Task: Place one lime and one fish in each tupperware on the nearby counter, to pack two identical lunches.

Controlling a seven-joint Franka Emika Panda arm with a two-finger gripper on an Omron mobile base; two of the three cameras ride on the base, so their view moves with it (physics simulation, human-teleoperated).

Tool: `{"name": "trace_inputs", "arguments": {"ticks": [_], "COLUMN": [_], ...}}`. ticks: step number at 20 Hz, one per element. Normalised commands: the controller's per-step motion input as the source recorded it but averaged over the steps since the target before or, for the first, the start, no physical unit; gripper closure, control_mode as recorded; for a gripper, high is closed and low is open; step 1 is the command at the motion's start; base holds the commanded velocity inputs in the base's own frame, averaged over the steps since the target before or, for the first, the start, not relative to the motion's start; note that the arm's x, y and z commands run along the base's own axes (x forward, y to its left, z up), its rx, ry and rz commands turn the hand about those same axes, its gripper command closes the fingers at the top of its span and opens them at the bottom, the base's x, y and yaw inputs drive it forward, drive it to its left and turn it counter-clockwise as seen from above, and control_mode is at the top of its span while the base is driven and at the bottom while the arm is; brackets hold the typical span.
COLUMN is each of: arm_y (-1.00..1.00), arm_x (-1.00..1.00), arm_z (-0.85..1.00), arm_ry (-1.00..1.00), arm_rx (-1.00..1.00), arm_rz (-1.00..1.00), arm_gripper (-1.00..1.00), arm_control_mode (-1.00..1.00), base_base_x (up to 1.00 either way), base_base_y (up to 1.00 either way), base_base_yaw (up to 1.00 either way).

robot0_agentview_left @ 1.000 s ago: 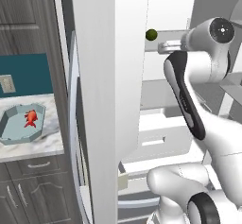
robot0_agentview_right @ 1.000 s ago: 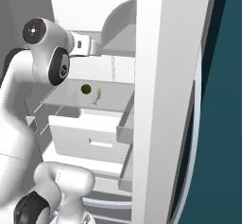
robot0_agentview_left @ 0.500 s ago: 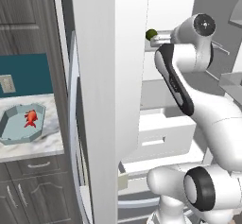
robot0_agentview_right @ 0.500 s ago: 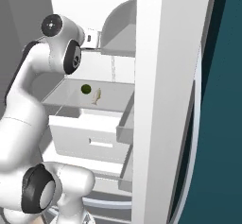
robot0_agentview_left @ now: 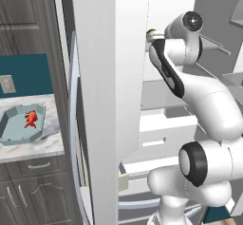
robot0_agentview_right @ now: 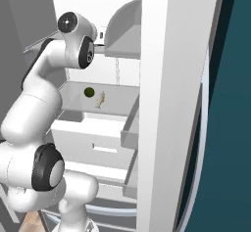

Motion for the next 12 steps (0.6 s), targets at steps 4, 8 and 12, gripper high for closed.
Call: {"name": "trace_inputs", "arguments": {"ticks": [4, 8, 12], "arm_y": [-0.09, 0.0, 0.0], "arm_x": [0.64, 0.53, 0.53], "arm_z": [0.0, -0.01, -0.06], "arm_ry": [0.04, 0.13, 0.11], "arm_rx": [0.0, 0.0, 0.0], "arm_rz": [-0.01, 0.0, 0.0], "arm_gripper": [-1.0, -1.0, -1.0], "arm_control_mode": [-1.0, -1.0, -1.0], "base_base_x": [0.0, 0.0, 0.0], "base_base_y": [0.0, 0.0, 0.0], "base_base_yaw": [0.0, 0.0, 0.0]}}
